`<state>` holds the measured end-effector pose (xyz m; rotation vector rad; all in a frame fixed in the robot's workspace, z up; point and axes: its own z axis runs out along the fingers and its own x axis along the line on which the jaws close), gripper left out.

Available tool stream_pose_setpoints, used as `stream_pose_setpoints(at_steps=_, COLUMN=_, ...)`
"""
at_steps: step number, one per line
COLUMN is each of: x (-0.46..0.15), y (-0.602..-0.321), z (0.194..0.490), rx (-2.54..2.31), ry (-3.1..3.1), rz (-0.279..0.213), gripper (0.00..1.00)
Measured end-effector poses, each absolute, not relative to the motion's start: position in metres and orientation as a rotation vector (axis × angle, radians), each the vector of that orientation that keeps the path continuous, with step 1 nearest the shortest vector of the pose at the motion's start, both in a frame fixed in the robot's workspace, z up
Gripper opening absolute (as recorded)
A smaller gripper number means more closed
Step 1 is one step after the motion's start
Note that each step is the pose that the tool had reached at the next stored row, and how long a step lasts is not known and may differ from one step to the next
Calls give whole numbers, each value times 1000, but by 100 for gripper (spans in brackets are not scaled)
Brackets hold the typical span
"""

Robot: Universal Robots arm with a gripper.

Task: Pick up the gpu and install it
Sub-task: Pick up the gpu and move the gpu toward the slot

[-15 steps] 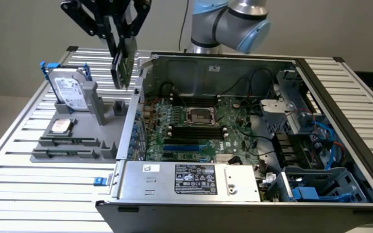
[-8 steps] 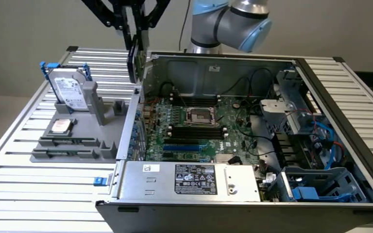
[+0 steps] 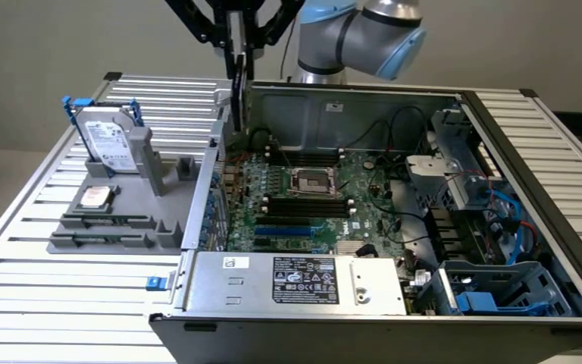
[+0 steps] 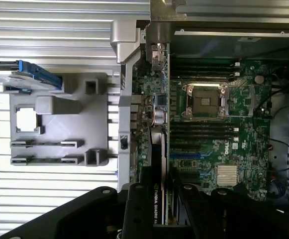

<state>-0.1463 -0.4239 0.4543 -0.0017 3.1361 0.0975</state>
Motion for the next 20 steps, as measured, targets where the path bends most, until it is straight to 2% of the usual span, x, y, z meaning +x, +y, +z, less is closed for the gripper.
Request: stream_pose_setpoints(at_steps=20, x=-55, y=-424, z=444, rx=-1, ry=3159, rz=70, gripper=26)
